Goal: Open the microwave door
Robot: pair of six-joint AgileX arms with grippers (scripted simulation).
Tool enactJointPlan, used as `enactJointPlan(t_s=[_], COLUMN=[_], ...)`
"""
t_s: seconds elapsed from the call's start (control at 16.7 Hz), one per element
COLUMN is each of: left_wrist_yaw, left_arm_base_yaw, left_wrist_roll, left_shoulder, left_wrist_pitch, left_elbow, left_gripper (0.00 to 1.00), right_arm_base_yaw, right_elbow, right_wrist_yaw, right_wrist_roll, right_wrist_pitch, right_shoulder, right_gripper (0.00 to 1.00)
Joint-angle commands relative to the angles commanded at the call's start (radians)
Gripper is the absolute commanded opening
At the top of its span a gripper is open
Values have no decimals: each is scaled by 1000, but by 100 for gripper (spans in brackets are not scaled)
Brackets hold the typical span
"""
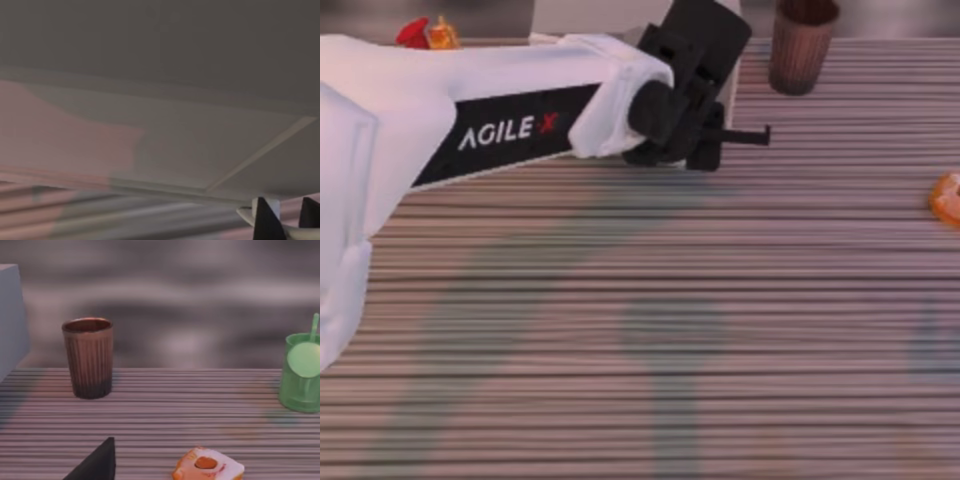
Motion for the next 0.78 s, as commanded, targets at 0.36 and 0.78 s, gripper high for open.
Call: enactJointPlan(t_s=[0.36,0.78], left_wrist_yaw=[8,51], left_arm_base_yaw=[-8,11], left_wrist_roll=[-2,68], left_shoulder=[5,-55], left_wrist_pitch=[1,53], left_elbow=[-4,-87], left_gripper=[0,0], right_arm_base_yaw=[0,0], right_elbow=[0,0], right_wrist_yaw=[0,0], right_wrist_roll=[0,0], right_wrist_pitch=[0,0], right_shoulder=[0,0], right_gripper=[100,100])
